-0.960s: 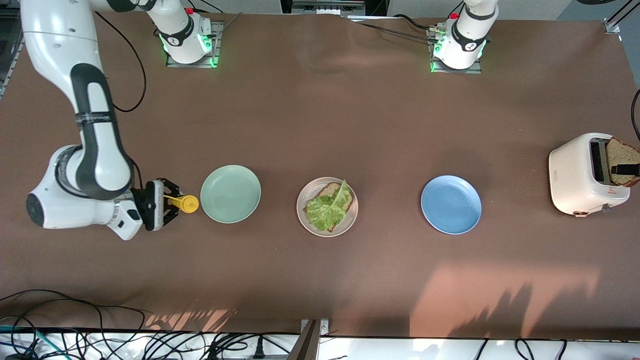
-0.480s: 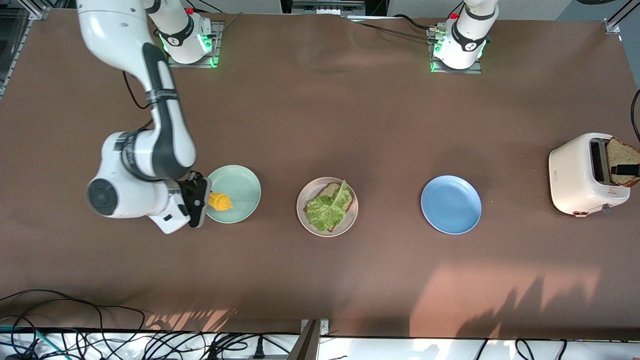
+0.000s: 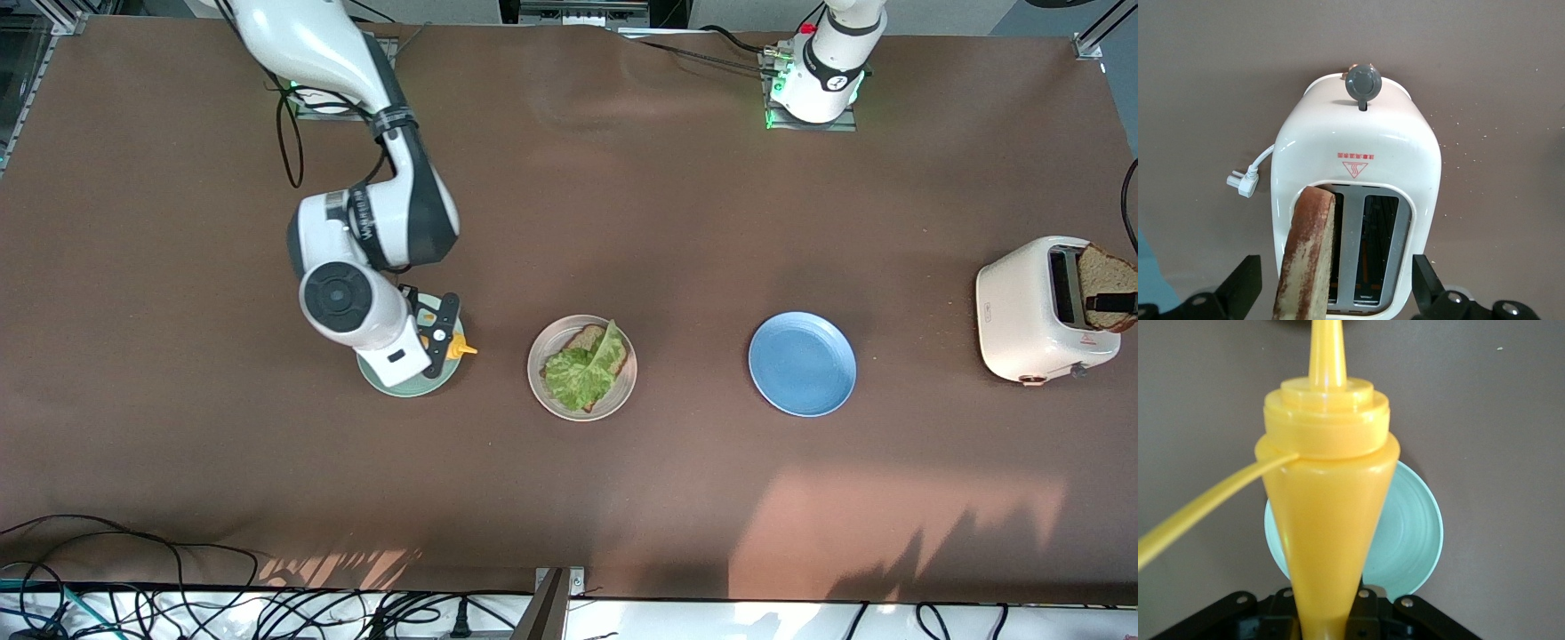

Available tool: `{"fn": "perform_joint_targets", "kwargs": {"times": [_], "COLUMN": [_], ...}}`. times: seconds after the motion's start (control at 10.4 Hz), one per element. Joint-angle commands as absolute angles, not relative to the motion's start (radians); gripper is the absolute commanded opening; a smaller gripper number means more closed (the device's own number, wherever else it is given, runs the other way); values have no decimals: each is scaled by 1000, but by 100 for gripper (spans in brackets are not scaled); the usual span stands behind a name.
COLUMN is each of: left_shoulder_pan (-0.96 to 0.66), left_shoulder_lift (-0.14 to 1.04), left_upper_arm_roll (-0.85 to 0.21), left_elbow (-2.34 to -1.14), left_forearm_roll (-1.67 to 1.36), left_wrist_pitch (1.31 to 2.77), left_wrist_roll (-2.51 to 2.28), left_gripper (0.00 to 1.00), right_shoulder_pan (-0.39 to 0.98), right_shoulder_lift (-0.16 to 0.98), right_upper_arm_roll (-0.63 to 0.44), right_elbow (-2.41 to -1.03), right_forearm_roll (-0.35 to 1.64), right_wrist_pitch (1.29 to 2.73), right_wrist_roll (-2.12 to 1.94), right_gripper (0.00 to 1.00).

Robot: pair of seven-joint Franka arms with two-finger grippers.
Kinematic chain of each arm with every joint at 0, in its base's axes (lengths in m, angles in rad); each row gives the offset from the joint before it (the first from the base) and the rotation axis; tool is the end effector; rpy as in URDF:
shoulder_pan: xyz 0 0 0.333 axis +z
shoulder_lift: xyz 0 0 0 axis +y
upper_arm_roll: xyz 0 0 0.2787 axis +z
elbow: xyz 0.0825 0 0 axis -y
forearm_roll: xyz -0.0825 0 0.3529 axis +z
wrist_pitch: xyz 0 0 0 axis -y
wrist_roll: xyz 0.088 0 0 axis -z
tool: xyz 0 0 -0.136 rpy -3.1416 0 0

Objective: Make sandwich on beige plate with both arms
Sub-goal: 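Carry the mustard bottle with the right gripper over the beige plate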

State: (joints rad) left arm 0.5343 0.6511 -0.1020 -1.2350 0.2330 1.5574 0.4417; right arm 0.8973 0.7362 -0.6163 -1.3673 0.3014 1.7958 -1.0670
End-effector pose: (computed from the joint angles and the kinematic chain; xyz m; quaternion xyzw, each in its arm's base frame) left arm 0.5585 0.3063 0.3197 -0.9832 0.0167 0.1815 0.0068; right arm 0.5870 0.2726 0.2786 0.7780 0.6191 -0.1041 0.0233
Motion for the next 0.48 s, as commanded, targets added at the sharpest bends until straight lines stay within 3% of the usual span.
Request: {"fn": "perform_joint_targets", "kwargs": {"times": [0.0, 0.1, 0.19, 0.29, 0.38], "left_shoulder_pan": [534, 534, 534, 534, 534], "left_shoulder_lift": [644, 644, 644, 644, 644], "left_upper_arm_roll": [-104, -104, -104, -103, -103], "left_elbow": [-1236, -1236, -1236, -1236, -1236], "left_forearm_roll": [253, 255, 258, 261, 261], "left_wrist_pitch": [1551, 1549, 1549, 1548, 1549], "left_wrist_roll": [462, 462, 462, 460, 460], "left_gripper": [96, 90, 79, 58, 47], "right_shoulder_pan": [1009, 1053, 1107, 1147, 1166], "right_shoulder_lift": [860, 906, 952, 984, 1009], "right_upper_arm_roll": [-736, -777, -822, -847, -854], "right_elbow": [-1266, -1231, -1211, -1198, -1195], "right_forearm_roll": [288, 288, 290, 288, 288], "right_wrist_pitch": [1769, 1750, 1746, 1746, 1747], "right_wrist_roll": [-997, -965, -938, -899, -876], "right_gripper": [0, 0, 0, 0, 0]}}
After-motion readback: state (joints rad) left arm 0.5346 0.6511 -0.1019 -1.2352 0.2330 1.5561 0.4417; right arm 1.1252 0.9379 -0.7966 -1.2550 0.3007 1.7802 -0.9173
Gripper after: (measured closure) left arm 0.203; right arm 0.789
